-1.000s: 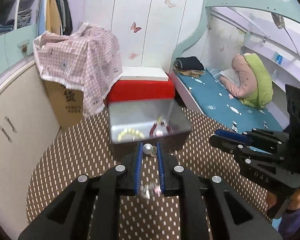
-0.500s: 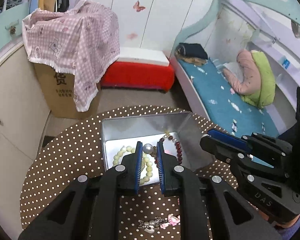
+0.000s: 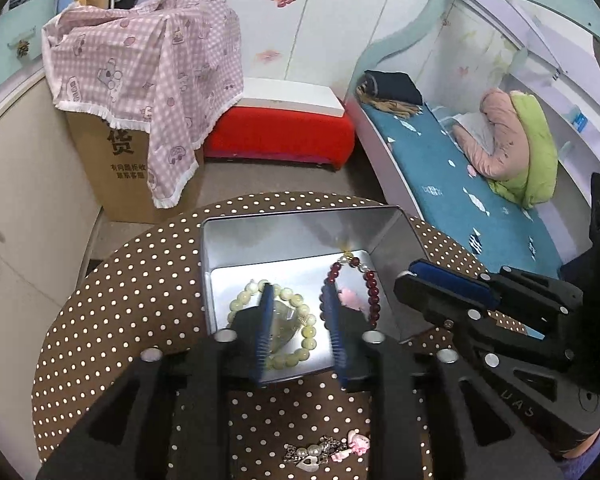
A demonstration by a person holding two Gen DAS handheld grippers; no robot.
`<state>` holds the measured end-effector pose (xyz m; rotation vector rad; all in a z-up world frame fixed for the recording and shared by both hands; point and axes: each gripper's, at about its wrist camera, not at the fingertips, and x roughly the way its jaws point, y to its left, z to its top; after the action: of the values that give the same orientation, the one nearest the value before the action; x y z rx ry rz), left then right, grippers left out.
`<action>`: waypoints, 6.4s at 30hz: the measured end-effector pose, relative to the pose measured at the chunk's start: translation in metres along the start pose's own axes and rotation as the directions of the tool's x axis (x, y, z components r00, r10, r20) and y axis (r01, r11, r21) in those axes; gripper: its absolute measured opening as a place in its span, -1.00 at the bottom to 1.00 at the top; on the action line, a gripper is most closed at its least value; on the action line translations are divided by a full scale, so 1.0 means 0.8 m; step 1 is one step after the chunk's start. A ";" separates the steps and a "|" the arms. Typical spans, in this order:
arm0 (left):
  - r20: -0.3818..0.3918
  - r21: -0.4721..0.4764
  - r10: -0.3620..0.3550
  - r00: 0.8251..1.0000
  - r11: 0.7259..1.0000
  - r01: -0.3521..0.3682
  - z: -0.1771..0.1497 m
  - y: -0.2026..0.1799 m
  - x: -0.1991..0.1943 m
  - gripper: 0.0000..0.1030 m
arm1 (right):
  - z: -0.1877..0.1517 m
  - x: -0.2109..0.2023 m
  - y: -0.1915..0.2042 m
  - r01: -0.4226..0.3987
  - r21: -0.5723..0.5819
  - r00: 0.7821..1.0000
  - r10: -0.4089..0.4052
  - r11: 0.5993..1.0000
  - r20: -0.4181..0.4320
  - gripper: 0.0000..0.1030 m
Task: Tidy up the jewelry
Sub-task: 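Open the right gripper to drop the charm and withdraw, then grasp a small pink charm with the right gripper, then carry the pink charm into the metal box with the right gripper, then open the right gripper over the box and withdraw to the table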
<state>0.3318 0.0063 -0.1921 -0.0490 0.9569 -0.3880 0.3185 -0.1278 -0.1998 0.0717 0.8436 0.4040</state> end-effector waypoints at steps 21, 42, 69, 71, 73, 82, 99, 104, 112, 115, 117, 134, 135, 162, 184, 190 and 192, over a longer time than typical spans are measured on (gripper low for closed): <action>0.095 -0.044 0.018 0.995 0.999 -0.014 -0.006 -0.001 -0.046 0.17 | 0.004 -0.045 0.001 0.009 0.025 0.996 -0.011 1.000 0.084 -0.09; 0.187 -0.077 0.075 0.979 0.995 -0.062 -0.089 -0.006 -0.119 0.40 | -0.073 -0.110 0.020 0.045 0.013 0.996 -0.046 0.999 0.081 -0.09; 0.049 -0.027 0.007 0.999 1.000 -0.005 -0.167 0.012 -0.049 0.40 | -0.151 -0.029 0.050 0.062 -0.026 0.994 -0.064 0.998 -0.087 -0.79; 0.038 -0.015 -0.004 0.999 1.000 0.005 -0.167 0.010 -0.046 0.40 | -0.153 -0.037 0.045 0.066 -0.026 0.995 -0.068 0.997 -0.075 -0.79; 0.036 0.000 0.006 0.999 1.000 -0.006 -0.165 0.006 -0.041 0.40 | -0.153 -0.049 0.037 0.064 -0.013 0.996 -0.065 0.998 -0.062 -0.79; 0.025 0.070 0.023 0.999 0.997 -0.025 -0.155 -0.017 -0.026 0.40 | -0.144 -0.087 0.004 0.078 0.040 0.997 -0.078 0.996 0.000 -0.79; 0.038 0.199 0.004 0.999 0.980 -0.011 -0.154 -0.057 -0.018 -0.18 | -0.152 -0.074 -0.024 0.036 0.086 0.999 -0.036 0.996 -0.001 -0.79; 0.039 0.217 -0.038 0.999 0.976 0.029 -0.153 -0.066 -0.022 -0.42 | -0.154 -0.073 -0.028 0.027 0.092 1.000 -0.028 0.995 0.001 -0.79; 0.013 0.205 0.009 1.000 0.979 -0.011 -0.151 -0.063 -0.007 -0.51 | -0.158 -0.076 -0.033 0.013 0.093 1.000 -0.013 0.996 0.004 -0.79; 0.011 0.201 -0.008 1.000 0.980 0.006 -0.149 -0.060 -0.006 -0.78 | -0.158 -0.077 -0.033 0.011 0.095 1.000 -0.011 0.995 0.006 -0.79; 0.005 0.200 -0.008 1.000 0.980 0.007 -0.148 -0.058 -0.003 -0.92 | -0.158 -0.077 -0.033 0.010 0.095 1.000 -0.011 0.995 0.007 -0.79; 0.095 0.207 -0.059 0.994 0.978 0.038 -0.128 -0.068 -0.048 -0.97 | -0.125 -0.103 -0.016 0.017 0.058 0.998 -0.020 0.998 0.061 -0.79; 0.106 0.207 -0.068 0.992 0.977 0.045 -0.122 -0.068 -0.054 -0.97 | -0.122 -0.105 -0.015 0.018 0.054 0.998 -0.021 0.998 0.067 -0.79; 0.108 0.150 -0.100 0.989 0.985 0.083 -0.008 -0.016 -0.042 -0.97 | 0.001 -0.030 -0.001 0.008 0.041 0.998 -0.011 0.999 0.070 -0.79; 0.075 0.094 -0.069 0.995 0.994 0.062 -0.016 -0.006 -0.030 -0.40 | -0.011 -0.017 -0.003 0.023 0.060 0.998 -0.027 0.998 0.063 -0.75; 0.107 0.074 -0.065 0.992 0.996 0.057 -0.019 -0.005 -0.052 -0.11 | -0.009 -0.040 0.000 0.037 0.067 0.995 -0.043 0.997 0.087 -0.74; 0.139 0.066 -0.060 0.988 0.997 0.051 -0.023 -0.005 -0.066 0.05 | -0.009 -0.052 0.002 0.042 0.064 0.994 -0.048 0.997 0.099 -0.74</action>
<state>0.2889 0.0232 -0.1605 -0.0462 0.8048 -0.4594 0.2877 -0.1427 -0.1745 0.1291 0.7570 0.3296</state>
